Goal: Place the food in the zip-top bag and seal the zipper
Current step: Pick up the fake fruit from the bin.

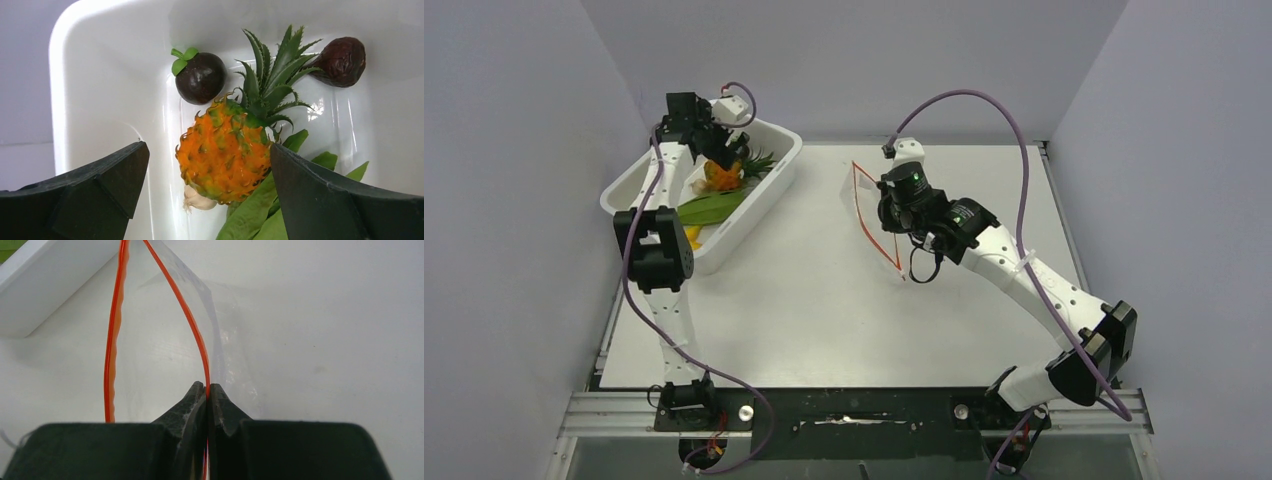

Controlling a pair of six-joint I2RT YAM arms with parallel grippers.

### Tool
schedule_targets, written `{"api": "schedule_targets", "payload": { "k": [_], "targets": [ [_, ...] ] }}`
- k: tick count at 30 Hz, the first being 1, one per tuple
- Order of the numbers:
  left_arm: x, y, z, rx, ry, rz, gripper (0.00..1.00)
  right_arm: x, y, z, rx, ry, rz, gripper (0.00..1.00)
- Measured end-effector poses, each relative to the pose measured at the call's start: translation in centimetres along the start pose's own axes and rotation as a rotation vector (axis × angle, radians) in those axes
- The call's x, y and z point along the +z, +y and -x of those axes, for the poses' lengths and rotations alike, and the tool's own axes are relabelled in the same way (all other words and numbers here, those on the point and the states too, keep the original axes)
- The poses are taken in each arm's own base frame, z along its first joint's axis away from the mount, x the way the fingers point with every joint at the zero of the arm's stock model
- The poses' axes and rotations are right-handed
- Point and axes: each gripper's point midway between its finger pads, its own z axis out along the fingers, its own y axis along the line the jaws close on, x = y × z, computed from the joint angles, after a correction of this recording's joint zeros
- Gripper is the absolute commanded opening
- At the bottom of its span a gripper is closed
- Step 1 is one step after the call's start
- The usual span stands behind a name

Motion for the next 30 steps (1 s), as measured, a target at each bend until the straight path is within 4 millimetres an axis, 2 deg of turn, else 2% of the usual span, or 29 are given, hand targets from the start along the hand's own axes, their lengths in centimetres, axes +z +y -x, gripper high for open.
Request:
{"api": "schedule_targets", "payload": {
  "k": [6, 12, 19, 22, 25, 30],
  "targets": [
    [2.6, -1.6, -2.5, 0.089, 0.097, -0.05, 0.94, 0.1, 0.0, 1.2, 0.003, -0.018, -0.018, 0.0],
    [5.7, -3.4, -4.4, 0.162, 0.186, -0.069, 0.92, 0.1, 0.0, 1.5, 0.0, -0.022, -0.032, 0.0],
    [6.6, -2.5, -5.1, 0.245, 0.253, 0.034, 0.9, 0.1, 0.0, 1.4, 0.0, -0.021, -0.035, 0.0],
    [6.8, -2.1, -5.2, 0.266, 0.269, 0.082, 0.85, 0.1, -0.1, 1.5, -0.001, -0.022, -0.037, 0.0],
    [6.9, -1.9, -5.4, 0.275, 0.286, 0.122, 0.78, 0.1, -0.1, 1.5, -0.001, -0.023, -0.039, 0.0],
    [7.1, -1.4, -5.8, 0.292, 0.304, 0.179, 0.44, 0.2, -0.3, 0.9, -0.003, -0.015, -0.043, 0.0]
  ]
}}
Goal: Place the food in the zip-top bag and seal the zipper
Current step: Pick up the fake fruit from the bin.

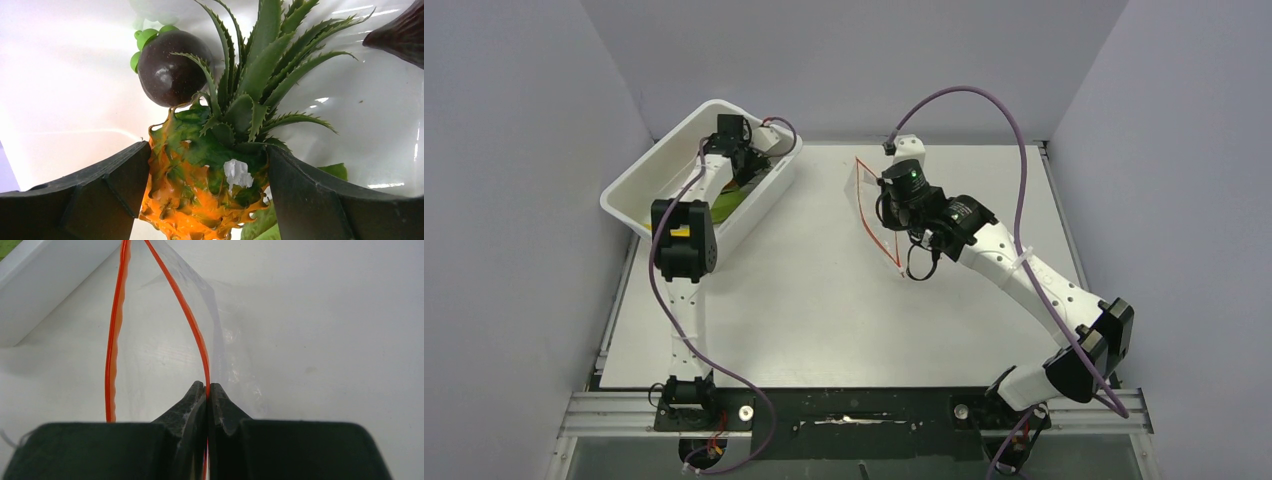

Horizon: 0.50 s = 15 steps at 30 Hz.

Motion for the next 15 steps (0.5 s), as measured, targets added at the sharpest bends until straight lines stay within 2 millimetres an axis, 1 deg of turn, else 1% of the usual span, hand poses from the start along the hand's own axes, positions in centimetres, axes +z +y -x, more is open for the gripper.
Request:
{"api": "schedule_targets", "payload": {
  "k": [4, 9, 11, 15],
  "targets": [
    [-0.6, -0.2, -0.3, 0.002, 0.016, 0.031, 0.44, -0.1, -0.1, -0.2, 0.001, 0.0, 0.0, 0.0],
    [-2.4, -0.9, -0.9, -0.015, 0.035, 0.049, 0.41, -0.3, -0.1, -0.1, 0.014, -0.014, 0.007, 0.0],
    [-3.2, -1.0, -0.8, -0.035, 0.029, 0.063, 0.41, -0.4, -0.2, -0.4, 0.019, -0.012, 0.009, 0.0],
    [-4.6, -0.4, 0.2, -0.075, 0.002, 0.097, 0.41, -0.5, -0.1, -0.5, 0.033, -0.011, 0.016, 0.0]
  ]
}}
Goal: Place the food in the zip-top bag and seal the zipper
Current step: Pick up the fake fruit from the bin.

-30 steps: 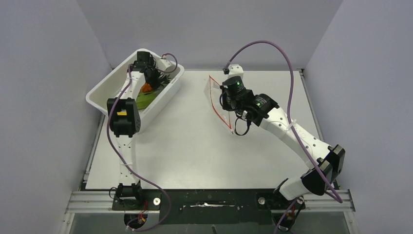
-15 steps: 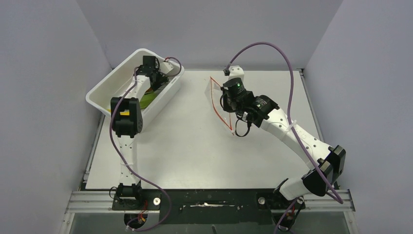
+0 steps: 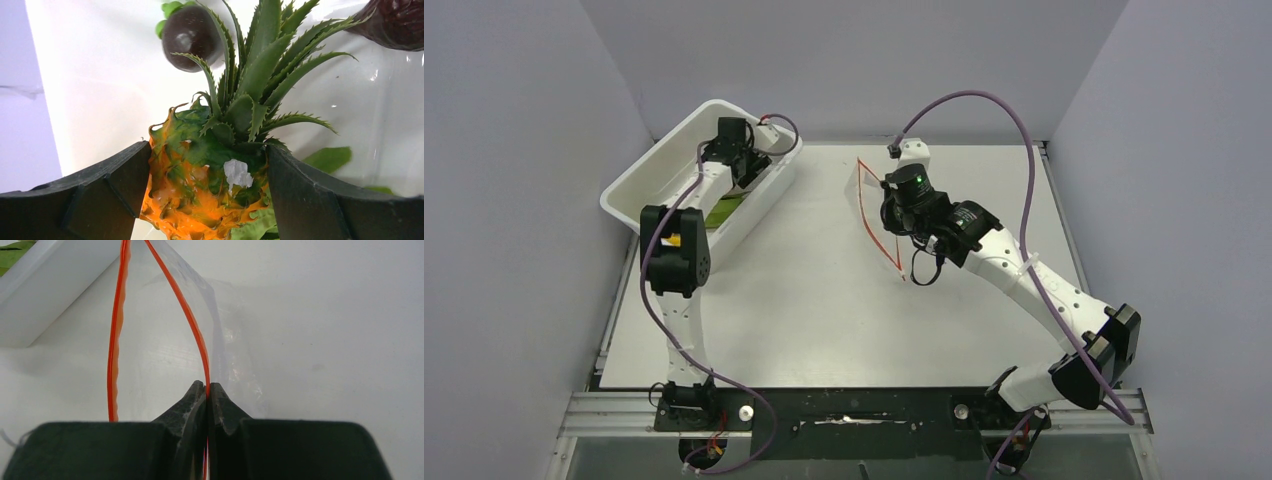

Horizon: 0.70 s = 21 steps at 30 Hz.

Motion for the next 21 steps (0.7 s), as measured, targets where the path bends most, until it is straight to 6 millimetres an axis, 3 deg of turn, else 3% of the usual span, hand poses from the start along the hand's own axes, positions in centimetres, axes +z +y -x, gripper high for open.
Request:
{"api": "schedule_targets", "payload": {
  "k": [12, 21],
  "targets": [
    [-4.6, 3.4, 2.1, -0.224, -0.093, 0.092, 0.39, 0.1, 1.1, -0.5, 0.063, 0.018, 0.044, 0.0],
    [-9.8, 5.6, 3.4, -0.466, -0.249, 0.066, 0.37, 0.0, 2.8, 0.2, 0.124, 0.006, 0.121, 0.0]
  ]
}}
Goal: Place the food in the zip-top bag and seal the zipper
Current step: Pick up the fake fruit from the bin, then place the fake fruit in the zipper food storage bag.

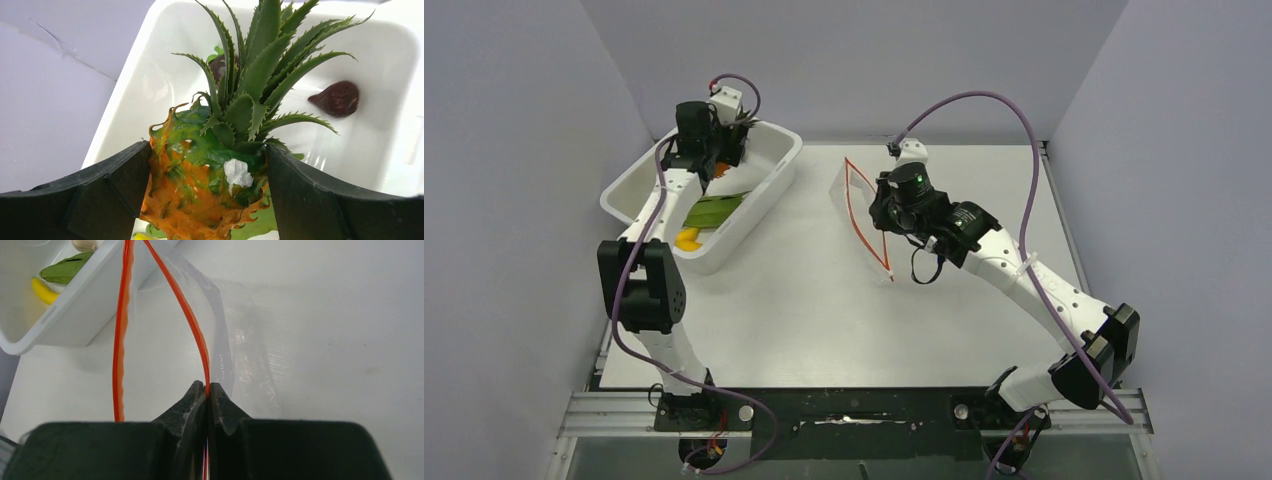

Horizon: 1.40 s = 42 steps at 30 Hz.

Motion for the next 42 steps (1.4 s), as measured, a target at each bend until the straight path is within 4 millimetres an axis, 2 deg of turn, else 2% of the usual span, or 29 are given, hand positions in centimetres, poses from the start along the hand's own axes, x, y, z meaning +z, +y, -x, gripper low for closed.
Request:
{"api": "schedule_targets", "payload": {
  "k": [5, 9, 14, 20, 24, 28, 36, 42],
  "targets": [
    [-2.0, -0.3, 2.2, -0.115, -0.08, -0.035, 0.37, 0.6, 0.7, 0.2, 0.032, -0.002, 0.027, 0.0],
    [-3.9, -1.4, 2.8, -0.203, -0.127, -0.084, 0.36, 2.0, 1.1, -0.5, 0.049, 0.021, 0.035, 0.0],
    [-7.7, -2.3, 3.6, -0.332, -0.191, -0.148, 0.36, 3.5, 1.4, -1.4, 0.076, 0.058, 0.05, 0.0],
    [-13.2, -3.1, 6.4, -0.45, -0.346, -0.261, 0.36, 4.5, 2.5, -1.0, 0.124, 0.068, 0.08, 0.0],
    [-17.5, -4.7, 8.2, -0.524, -0.469, -0.384, 0.36, 5.1, 3.5, -0.4, 0.155, 0.072, 0.109, 0.0],
    [-20.7, -6.6, 9.4, -0.603, -0.566, -0.537, 0.35, 5.9, 4.3, -0.3, 0.182, 0.084, 0.131, 0.0],
    [-25.5, -9.6, 11.5, -0.799, -0.679, -0.815, 0.35, 7.4, 5.2, -1.0, 0.222, 0.123, 0.148, 0.0],
    [-29.3, -11.8, 13.7, -0.86, -0.754, -0.993, 0.34, 7.7, 5.6, -1.1, 0.238, 0.129, 0.156, 0.0]
  ]
}}
